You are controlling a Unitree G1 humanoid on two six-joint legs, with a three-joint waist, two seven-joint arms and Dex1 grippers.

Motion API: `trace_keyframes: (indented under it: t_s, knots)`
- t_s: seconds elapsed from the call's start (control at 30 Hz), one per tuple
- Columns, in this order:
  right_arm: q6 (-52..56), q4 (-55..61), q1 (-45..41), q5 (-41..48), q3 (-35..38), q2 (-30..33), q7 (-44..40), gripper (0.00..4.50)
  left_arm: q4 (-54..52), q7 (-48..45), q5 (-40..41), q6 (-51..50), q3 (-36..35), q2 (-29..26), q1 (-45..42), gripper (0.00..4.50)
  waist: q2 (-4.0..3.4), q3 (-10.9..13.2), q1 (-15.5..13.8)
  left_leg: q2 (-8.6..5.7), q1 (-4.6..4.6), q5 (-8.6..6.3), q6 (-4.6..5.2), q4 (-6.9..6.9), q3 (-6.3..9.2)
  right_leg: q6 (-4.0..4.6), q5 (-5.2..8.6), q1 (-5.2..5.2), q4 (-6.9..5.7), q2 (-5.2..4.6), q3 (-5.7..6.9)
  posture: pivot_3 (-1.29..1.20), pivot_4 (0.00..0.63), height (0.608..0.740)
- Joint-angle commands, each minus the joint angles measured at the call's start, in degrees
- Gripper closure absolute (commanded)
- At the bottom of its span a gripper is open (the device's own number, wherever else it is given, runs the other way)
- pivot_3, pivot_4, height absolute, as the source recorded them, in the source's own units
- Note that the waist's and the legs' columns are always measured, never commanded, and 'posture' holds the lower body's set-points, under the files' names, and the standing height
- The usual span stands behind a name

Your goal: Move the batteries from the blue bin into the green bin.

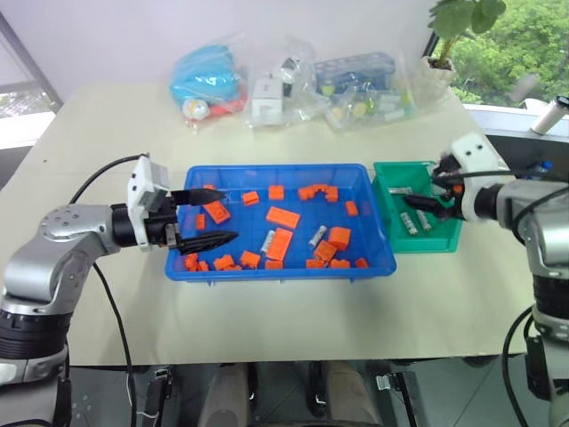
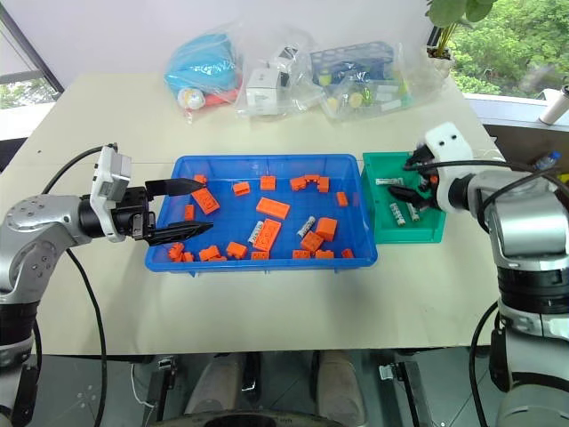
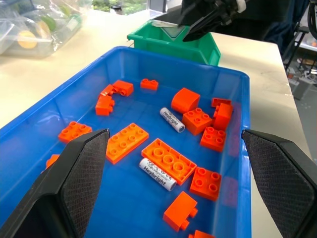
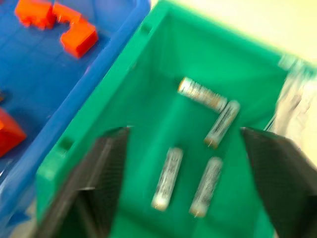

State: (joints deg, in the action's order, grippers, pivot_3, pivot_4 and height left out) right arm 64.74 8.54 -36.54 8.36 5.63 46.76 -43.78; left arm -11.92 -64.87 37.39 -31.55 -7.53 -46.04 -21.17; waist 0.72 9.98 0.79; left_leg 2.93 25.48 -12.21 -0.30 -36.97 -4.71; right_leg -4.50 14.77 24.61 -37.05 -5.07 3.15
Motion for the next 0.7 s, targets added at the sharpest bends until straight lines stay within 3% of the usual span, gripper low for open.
trace_keyframes:
  t_s: [0.03,0.33,0.37,0.43,0.7]
  knots:
    - [-3.58,2.96,-7.4,3.34,-2.71,-3.39,-0.72,1.04,-1.17,-0.29,0.11,0.62,-1.17,-1.02,-0.78,0.0,-0.01,0.01,0.3,0.01,0.0,0.0,0.0,0.01,0.0,-0.01,0.0,0.01,-0.01,0.02,-0.01,0.0,0.15,0.736]
    - [-7.22,0.26,-11.26,3.45,-24.28,-20.54,-0.28,1.04,-2.25,0.67,0.23,-0.2,-3.84,-3.58,1.04,0.0,0.01,0.02,-0.24,0.07,0.1,0.0,0.0,-0.02,0.11,-0.15,-0.09,0.01,-0.05,0.12,0.02,0.0,0.15,0.736]
    - [-7.29,-0.33,-11.11,3.38,-26.01,-22.09,-0.06,0.77,-2.36,0.75,0.15,-0.18,-4.2,-3.9,1.52,0.0,0.01,0.01,-0.19,0.02,0.13,0.01,0.01,-0.05,0.11,-0.15,-0.09,0.01,-0.05,0.06,0.01,0.0,0.15,0.736]
    - [-7.11,-1.25,-10.86,3.48,-27.86,-24.34,0.38,0.12,-2.72,0.86,0.07,-0.11,-4.76,-4.33,2.38,0.0,0.02,0.02,-0.17,0.01,0.14,0.01,0.01,-0.12,0.09,-0.14,-0.09,-0.02,-0.02,0.01,0.01,0.0,0.15,0.736]
    - [-8.74,-6.83,-10.73,1.7,-31.54,-28.52,2.35,0.05,-5.7,2.1,1.42,-1.12,-7.47,-5.56,5.51,0.0,0.03,0.01,-0.01,0.02,0.1,0.0,0.0,-0.1,0.11,-0.15,-0.09,-0.03,-0.05,0.03,0.03,0.0,0.15,0.736]
